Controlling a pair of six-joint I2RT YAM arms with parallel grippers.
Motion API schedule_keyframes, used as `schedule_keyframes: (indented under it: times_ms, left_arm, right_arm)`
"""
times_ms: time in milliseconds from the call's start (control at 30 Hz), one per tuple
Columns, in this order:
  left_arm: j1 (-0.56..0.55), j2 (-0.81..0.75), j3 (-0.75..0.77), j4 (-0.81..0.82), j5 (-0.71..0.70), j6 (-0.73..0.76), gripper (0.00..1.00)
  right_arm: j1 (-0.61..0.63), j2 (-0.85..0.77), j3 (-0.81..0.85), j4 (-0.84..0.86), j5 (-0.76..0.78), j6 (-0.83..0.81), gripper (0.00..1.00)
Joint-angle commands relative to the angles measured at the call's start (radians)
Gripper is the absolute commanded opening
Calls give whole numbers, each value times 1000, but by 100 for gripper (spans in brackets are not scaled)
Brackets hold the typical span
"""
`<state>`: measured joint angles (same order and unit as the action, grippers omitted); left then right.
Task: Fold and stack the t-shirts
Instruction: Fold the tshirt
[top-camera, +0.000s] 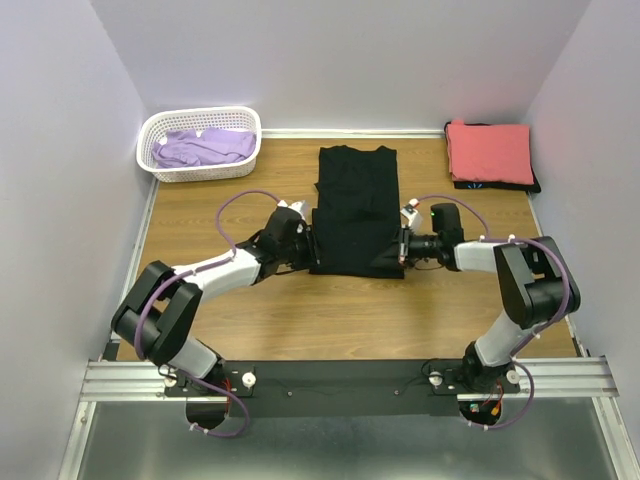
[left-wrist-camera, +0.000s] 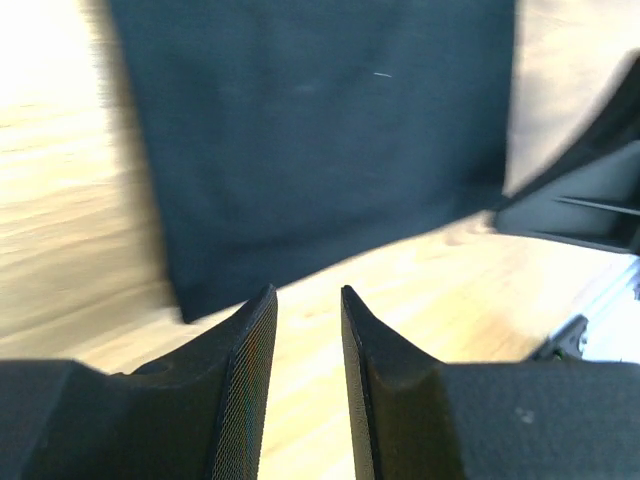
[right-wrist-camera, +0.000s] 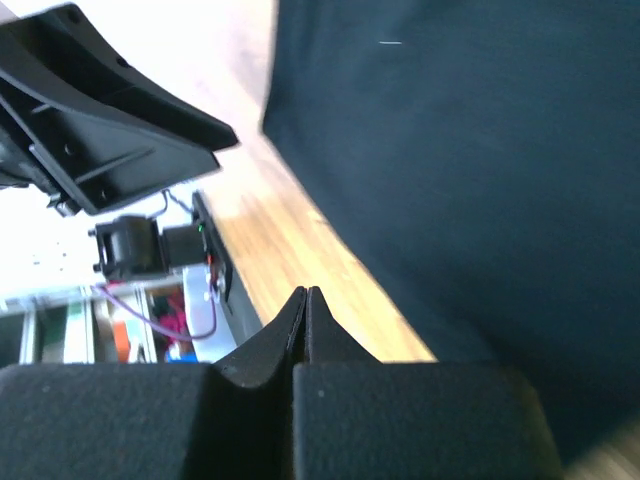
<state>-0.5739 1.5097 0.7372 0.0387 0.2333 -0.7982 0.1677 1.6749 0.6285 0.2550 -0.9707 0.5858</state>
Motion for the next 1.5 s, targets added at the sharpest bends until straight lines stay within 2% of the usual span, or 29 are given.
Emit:
schedule_keyframes:
  times_ms: [0,100,267,467,533,633,800,900,1133,1333,1467]
  left_arm:
    - [-35,-3,37,-37,-63,4,38]
    - [-34,36,42,-60,-65,5,34]
    - [-34,121,45,-85,-68,1,28]
    - [-20,124,39,-112,-84,-4,27]
    - [-8,124,30,-128,-89,-6,27]
    - [19,109,4,-129,-86,-6,27]
    - [22,99,-2,-132,-83,1,26]
    - [22,104,1,-134,-81,4,26]
    - [22,96,-2,-137,-81,5,26]
    - [22,95,2,-158,-83,13,26]
    - [22,96,8,-180,-86,22,26]
  right_arm:
    - [84,20,79,-30,13,-3,6]
    - [156,87,131,-16,26,6,6]
    - [200,221,154,124,6,81,6]
    - [207,364,157,109,41,97,6]
    - [207,379,174,37,84,85,6]
    - [207,346,177,21,95,65,6]
    - [197,188,149,-28,118,11,6]
    - [155,148,110,-53,89,3,6]
    - [30,123,22,-118,58,-44,6]
    - [-85,144,-47,-163,108,-58,5]
    - [-100,164,-49,-177,132,-57,5]
